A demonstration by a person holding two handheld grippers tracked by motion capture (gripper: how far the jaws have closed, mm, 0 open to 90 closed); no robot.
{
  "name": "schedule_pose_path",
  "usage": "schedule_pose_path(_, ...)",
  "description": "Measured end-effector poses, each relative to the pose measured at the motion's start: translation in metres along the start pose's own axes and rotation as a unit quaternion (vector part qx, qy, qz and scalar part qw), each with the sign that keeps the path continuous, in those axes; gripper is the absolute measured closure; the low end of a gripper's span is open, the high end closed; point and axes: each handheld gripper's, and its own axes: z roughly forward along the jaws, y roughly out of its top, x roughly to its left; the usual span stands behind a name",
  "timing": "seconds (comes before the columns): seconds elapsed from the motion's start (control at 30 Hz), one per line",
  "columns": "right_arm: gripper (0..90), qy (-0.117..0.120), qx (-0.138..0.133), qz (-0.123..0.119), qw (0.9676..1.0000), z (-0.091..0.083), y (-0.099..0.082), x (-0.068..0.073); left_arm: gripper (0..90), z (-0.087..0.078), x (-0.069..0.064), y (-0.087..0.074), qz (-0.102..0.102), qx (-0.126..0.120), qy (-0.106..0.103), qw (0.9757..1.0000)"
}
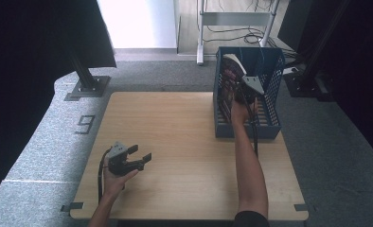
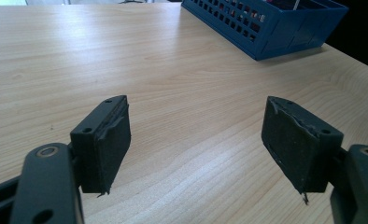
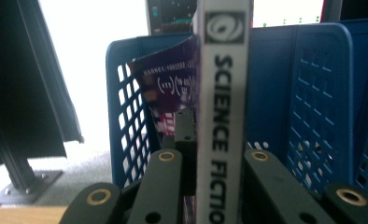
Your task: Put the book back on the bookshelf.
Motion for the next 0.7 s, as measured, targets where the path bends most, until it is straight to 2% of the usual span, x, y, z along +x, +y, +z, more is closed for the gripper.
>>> schedule_pose_path(0.1, 81.9, -0.004, -0.005, 0.002, 1.0000, 0.005, 0.002, 0.001, 24.0, 0.000, 0.001, 0.000, 0.000, 0.001, 0.001, 1.0000)
schedule_pose_path(0.2, 82.0, -0.007, -0.027, 0.012, 0.9995, 0.008, 0.004, 0.002, 23.9, 0.001, 0.002, -0.001, -0.001, 0.001, 0.001, 1.0000)
schedule_pose_path(0.33, 81.9, -0.010, -0.036, 0.005, 0.9993, 0.011, 0.004, 0.003, 23.9, 0.001, 0.004, -0.001, -0.001, 0.002, 0.002, 1.0000)
schedule_pose_path(0.5, 81.8, 0.004, -0.031, -0.006, 0.9995, 0.015, -0.008, 0.005, 23.9, 0.001, 0.004, -0.001, -0.001, 0.001, 0.002, 1.0000)
schedule_pose_path(0.53, 81.8, 0.006, -0.036, -0.008, 0.9993, 0.014, -0.011, 0.007, 23.9, 0.001, 0.003, -0.001, 0.000, 0.001, 0.001, 1.0000)
schedule_pose_path(0.7, 81.1, 0.030, -0.026, -0.028, 0.9988, 0.005, -0.016, 0.014, 23.9, 0.001, 0.001, -0.001, 0.002, 0.002, -0.002, 1.0000)
